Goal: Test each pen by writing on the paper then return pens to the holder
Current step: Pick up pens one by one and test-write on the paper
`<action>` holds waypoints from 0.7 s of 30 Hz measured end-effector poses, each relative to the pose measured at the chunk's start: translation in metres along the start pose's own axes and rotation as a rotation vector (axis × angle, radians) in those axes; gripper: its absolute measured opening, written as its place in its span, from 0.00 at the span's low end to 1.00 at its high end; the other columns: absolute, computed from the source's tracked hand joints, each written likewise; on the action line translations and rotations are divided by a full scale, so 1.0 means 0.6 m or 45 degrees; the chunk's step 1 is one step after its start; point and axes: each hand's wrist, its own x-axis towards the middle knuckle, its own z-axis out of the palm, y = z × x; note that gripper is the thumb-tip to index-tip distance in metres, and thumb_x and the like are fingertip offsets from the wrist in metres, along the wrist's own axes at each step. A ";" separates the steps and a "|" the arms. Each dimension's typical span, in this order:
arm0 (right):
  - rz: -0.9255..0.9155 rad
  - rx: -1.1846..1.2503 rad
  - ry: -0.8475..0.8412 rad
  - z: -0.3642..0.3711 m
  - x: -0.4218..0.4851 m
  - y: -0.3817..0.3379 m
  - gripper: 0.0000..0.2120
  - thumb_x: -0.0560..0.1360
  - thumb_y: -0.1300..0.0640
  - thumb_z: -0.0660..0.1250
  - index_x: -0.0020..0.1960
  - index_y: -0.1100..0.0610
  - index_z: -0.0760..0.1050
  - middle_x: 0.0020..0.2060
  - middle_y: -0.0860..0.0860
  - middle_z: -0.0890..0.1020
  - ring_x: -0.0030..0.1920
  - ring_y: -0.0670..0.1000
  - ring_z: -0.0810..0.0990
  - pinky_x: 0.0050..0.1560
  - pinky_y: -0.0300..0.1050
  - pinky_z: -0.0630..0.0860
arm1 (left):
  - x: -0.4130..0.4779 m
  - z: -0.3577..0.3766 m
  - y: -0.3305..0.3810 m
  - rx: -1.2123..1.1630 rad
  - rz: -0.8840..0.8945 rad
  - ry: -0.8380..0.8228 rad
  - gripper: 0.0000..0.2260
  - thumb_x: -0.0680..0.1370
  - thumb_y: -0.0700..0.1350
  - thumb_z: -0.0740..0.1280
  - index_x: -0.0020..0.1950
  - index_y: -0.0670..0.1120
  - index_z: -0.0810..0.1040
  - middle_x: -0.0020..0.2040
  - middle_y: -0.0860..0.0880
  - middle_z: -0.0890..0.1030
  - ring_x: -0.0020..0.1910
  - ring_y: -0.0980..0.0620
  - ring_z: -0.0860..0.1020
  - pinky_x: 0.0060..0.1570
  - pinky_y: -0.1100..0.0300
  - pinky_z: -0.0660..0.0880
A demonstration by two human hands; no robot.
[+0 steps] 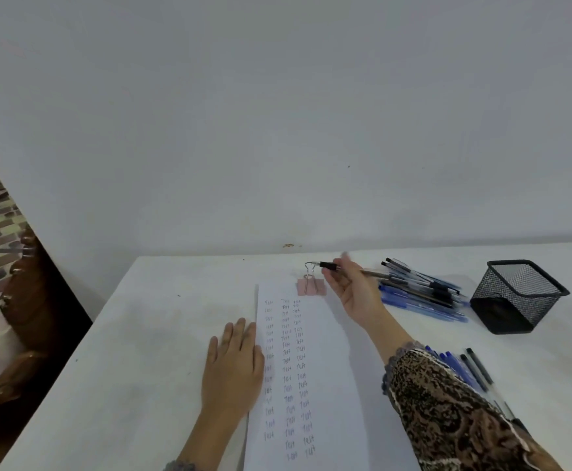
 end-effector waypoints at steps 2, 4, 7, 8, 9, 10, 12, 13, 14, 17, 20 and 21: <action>-0.065 -0.144 -0.042 0.003 0.012 0.012 0.08 0.74 0.71 0.63 0.40 0.62 0.72 0.28 0.53 0.81 0.28 0.47 0.81 0.32 0.35 0.79 | 0.001 -0.003 0.000 -0.002 0.007 -0.018 0.43 0.62 0.57 0.24 0.76 0.50 0.45 0.77 0.52 0.45 0.76 0.54 0.43 0.73 0.55 0.39; -0.105 -0.308 -0.053 0.008 0.017 0.025 0.13 0.72 0.75 0.64 0.37 0.60 0.70 0.25 0.51 0.78 0.23 0.46 0.77 0.24 0.35 0.73 | 0.002 -0.004 -0.001 0.004 0.011 -0.029 0.43 0.62 0.57 0.24 0.76 0.50 0.45 0.77 0.52 0.44 0.76 0.54 0.42 0.73 0.55 0.38; -0.126 -0.413 -0.025 0.009 0.028 0.053 0.22 0.71 0.78 0.61 0.30 0.55 0.61 0.20 0.48 0.66 0.21 0.46 0.67 0.24 0.36 0.63 | 0.002 -0.004 -0.001 -0.009 0.003 -0.031 0.42 0.62 0.57 0.24 0.76 0.50 0.45 0.77 0.53 0.44 0.76 0.55 0.41 0.73 0.56 0.37; -0.135 -0.362 -0.011 0.011 0.027 0.061 0.25 0.69 0.80 0.60 0.30 0.53 0.57 0.22 0.49 0.61 0.22 0.48 0.66 0.27 0.38 0.62 | 0.002 -0.002 -0.001 -0.002 0.002 -0.028 0.42 0.62 0.57 0.24 0.76 0.51 0.45 0.77 0.53 0.44 0.76 0.55 0.41 0.73 0.56 0.38; -0.160 -0.271 -0.015 0.015 0.027 0.068 0.26 0.67 0.82 0.59 0.31 0.53 0.53 0.25 0.49 0.57 0.25 0.48 0.66 0.30 0.41 0.62 | 0.003 -0.001 -0.001 0.005 0.002 -0.023 0.42 0.62 0.57 0.23 0.76 0.51 0.45 0.77 0.53 0.44 0.76 0.55 0.41 0.73 0.56 0.38; -0.175 -0.205 -0.029 0.018 0.025 0.071 0.28 0.66 0.83 0.57 0.33 0.53 0.51 0.27 0.48 0.55 0.26 0.48 0.66 0.31 0.42 0.62 | 0.003 0.000 -0.001 0.009 0.001 -0.017 0.42 0.63 0.56 0.23 0.76 0.51 0.45 0.77 0.53 0.44 0.76 0.55 0.41 0.73 0.56 0.38; -0.209 -0.218 -0.034 0.025 0.021 0.069 0.29 0.68 0.84 0.55 0.36 0.51 0.50 0.24 0.48 0.56 0.24 0.46 0.64 0.28 0.36 0.64 | 0.002 -0.001 0.000 0.003 -0.002 -0.014 0.42 0.63 0.56 0.24 0.76 0.51 0.45 0.77 0.53 0.44 0.76 0.55 0.41 0.72 0.56 0.37; -0.222 -0.251 -0.039 0.026 0.019 0.070 0.29 0.68 0.84 0.54 0.35 0.51 0.51 0.23 0.46 0.57 0.22 0.46 0.63 0.26 0.34 0.64 | 0.002 -0.001 0.000 -0.003 -0.003 -0.016 0.42 0.63 0.56 0.24 0.76 0.51 0.45 0.77 0.53 0.44 0.76 0.55 0.41 0.72 0.56 0.37; -0.238 -0.292 -0.041 0.025 0.019 0.072 0.28 0.69 0.84 0.55 0.34 0.51 0.53 0.22 0.45 0.58 0.22 0.46 0.62 0.27 0.35 0.64 | 0.002 -0.002 0.000 -0.011 -0.004 -0.016 0.42 0.63 0.56 0.24 0.76 0.51 0.45 0.77 0.53 0.44 0.76 0.55 0.41 0.72 0.56 0.37; -0.295 -0.439 -0.027 0.023 0.022 0.077 0.27 0.70 0.81 0.58 0.33 0.51 0.52 0.24 0.46 0.58 0.26 0.48 0.60 0.32 0.39 0.63 | 0.003 -0.003 0.002 -0.036 -0.012 -0.008 0.42 0.63 0.57 0.24 0.76 0.51 0.46 0.77 0.54 0.45 0.76 0.55 0.42 0.72 0.56 0.37; -0.318 -0.551 0.016 0.017 0.024 0.077 0.27 0.69 0.79 0.62 0.31 0.51 0.53 0.23 0.44 0.59 0.25 0.43 0.58 0.30 0.35 0.62 | 0.002 -0.003 0.001 -0.033 -0.011 -0.005 0.42 0.63 0.56 0.24 0.76 0.51 0.46 0.77 0.54 0.45 0.76 0.55 0.42 0.72 0.56 0.37; -0.329 -0.558 0.019 0.017 0.023 0.074 0.28 0.68 0.78 0.63 0.31 0.51 0.53 0.23 0.42 0.60 0.25 0.43 0.57 0.30 0.35 0.61 | 0.003 -0.003 0.002 -0.039 -0.011 -0.003 0.42 0.63 0.57 0.24 0.76 0.51 0.47 0.77 0.54 0.45 0.76 0.55 0.42 0.72 0.56 0.37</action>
